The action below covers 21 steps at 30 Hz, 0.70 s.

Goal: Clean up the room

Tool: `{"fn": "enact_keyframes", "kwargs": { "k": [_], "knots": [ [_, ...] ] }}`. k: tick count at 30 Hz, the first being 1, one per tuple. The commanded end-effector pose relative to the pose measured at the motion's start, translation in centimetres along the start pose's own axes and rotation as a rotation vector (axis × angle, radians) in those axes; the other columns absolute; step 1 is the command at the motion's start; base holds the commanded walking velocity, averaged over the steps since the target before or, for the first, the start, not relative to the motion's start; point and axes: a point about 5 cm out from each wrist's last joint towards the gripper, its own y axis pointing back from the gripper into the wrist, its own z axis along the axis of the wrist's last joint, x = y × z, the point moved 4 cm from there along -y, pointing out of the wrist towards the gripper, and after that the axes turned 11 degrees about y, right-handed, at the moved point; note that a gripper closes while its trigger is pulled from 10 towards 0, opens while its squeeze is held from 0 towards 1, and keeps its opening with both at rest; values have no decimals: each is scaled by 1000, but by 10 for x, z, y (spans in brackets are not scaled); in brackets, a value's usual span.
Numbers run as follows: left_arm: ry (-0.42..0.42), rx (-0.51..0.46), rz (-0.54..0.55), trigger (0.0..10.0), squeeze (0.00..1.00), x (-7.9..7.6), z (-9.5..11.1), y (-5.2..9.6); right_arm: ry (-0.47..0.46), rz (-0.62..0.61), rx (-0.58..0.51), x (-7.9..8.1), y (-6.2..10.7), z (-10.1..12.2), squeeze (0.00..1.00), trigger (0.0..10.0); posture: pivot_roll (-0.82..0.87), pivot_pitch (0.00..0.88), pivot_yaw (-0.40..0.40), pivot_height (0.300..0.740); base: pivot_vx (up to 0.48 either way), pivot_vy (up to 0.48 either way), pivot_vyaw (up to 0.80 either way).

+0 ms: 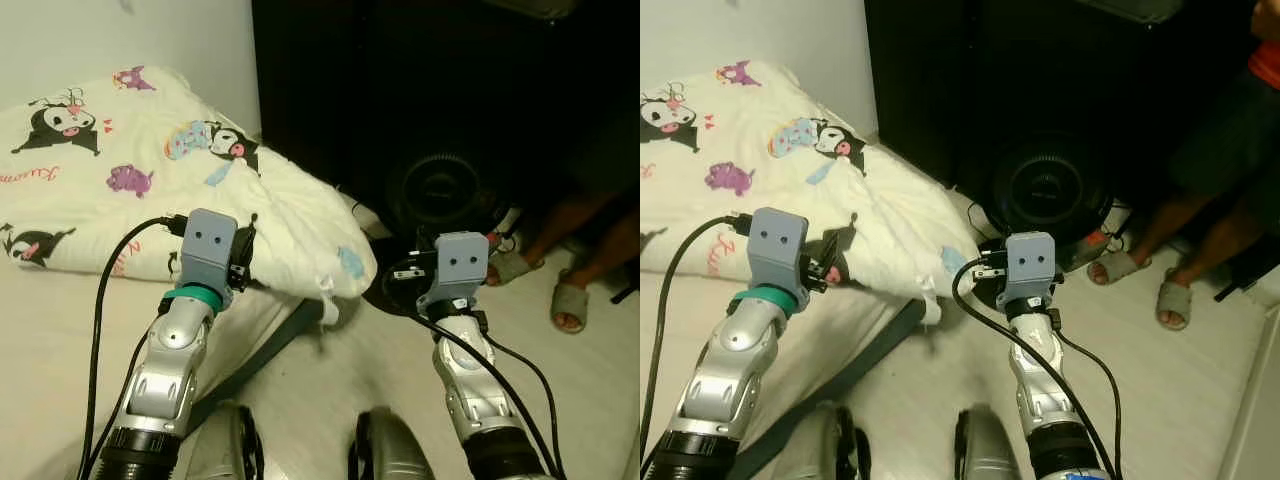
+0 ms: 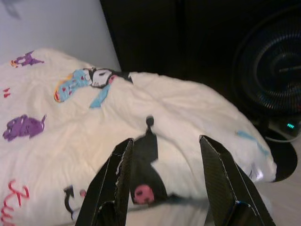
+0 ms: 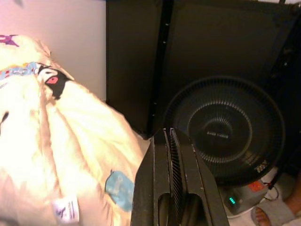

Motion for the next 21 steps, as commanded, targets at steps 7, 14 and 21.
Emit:
{"fn": "enact_keyframes", "kwargs": {
  "k": [7,14,21],
  "knots": [
    [-1,29,1,10000,0,0,-7,2,-13,-3,17,1,4,-5,0,10000,-26,96,38,576,0,0,0],
    [0,31,1,10000,0,0,-7,2,-14,-4,20,0,4,-5,0,10000,-27,98,37,576,0,0,0],
    [0,31,1,10000,0,0,-8,2,-13,-1,19,0,4,-5,0,10000,-26,95,35,576,0,0,0]
  ]
}}
